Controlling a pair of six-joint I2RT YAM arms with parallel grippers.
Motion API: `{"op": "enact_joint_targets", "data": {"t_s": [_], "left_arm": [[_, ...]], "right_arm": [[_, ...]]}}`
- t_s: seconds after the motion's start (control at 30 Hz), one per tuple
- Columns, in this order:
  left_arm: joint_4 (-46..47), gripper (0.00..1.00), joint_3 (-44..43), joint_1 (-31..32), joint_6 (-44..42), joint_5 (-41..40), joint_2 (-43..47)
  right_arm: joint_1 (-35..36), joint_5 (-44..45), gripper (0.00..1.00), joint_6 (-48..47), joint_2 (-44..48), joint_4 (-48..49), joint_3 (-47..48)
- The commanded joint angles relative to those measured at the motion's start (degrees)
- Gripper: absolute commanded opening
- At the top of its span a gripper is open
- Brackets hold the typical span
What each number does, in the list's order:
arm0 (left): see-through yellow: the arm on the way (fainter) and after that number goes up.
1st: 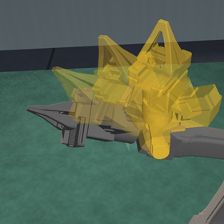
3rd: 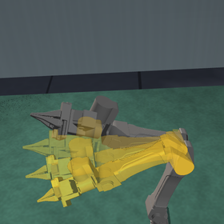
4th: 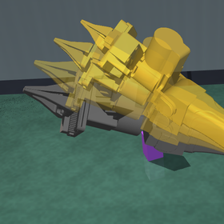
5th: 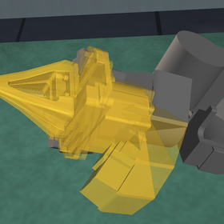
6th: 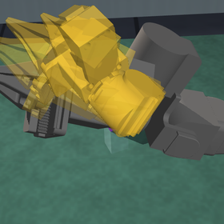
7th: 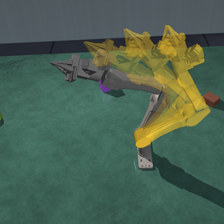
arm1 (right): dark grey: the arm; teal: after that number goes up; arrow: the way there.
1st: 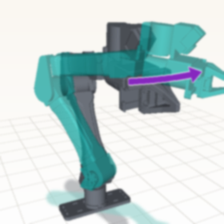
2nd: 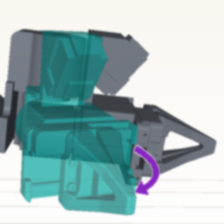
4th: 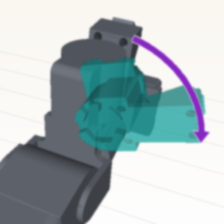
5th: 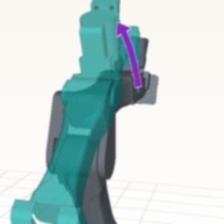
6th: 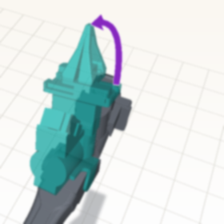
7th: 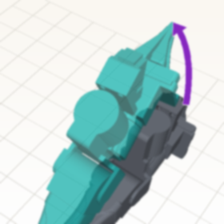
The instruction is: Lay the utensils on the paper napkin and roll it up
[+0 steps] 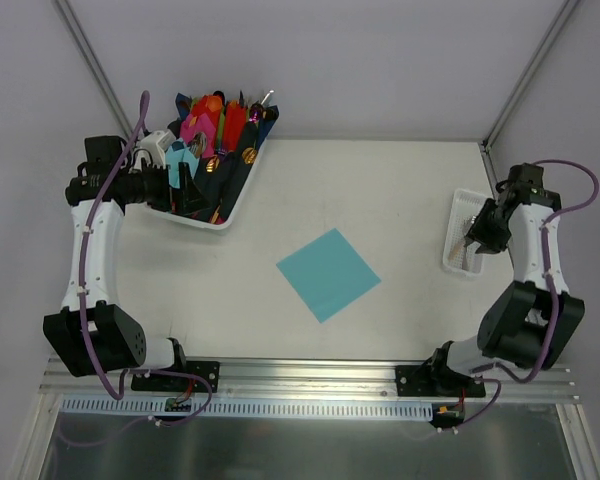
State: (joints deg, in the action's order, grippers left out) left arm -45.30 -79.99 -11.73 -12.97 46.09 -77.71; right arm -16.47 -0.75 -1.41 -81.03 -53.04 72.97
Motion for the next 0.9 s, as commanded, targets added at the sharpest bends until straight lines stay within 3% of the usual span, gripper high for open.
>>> {"op": "enact_joint_targets", "data": {"t_s": [0.0, 0.3, 0.87], "left_arm": [[0.21, 0.99, 0.36, -0.31, -1.88, 2.17, 1.60], [0.21, 0.99, 1.50, -0.32, -3.02, 2.96, -1.39], [0.21, 0.99, 1.76, -0.49, -2.85, 3.22, -4.73]], "right_arm": [[-4.09, -0.92, 0.35, -4.12, -7.01, 0.30, 4.28], [-5.86, -0.13, 0.32, -2.98, -23.53, 1.62, 13.59], [-2.26, 3.12, 0.28, -3.95, -32.78, 6.71, 16.24]]}}
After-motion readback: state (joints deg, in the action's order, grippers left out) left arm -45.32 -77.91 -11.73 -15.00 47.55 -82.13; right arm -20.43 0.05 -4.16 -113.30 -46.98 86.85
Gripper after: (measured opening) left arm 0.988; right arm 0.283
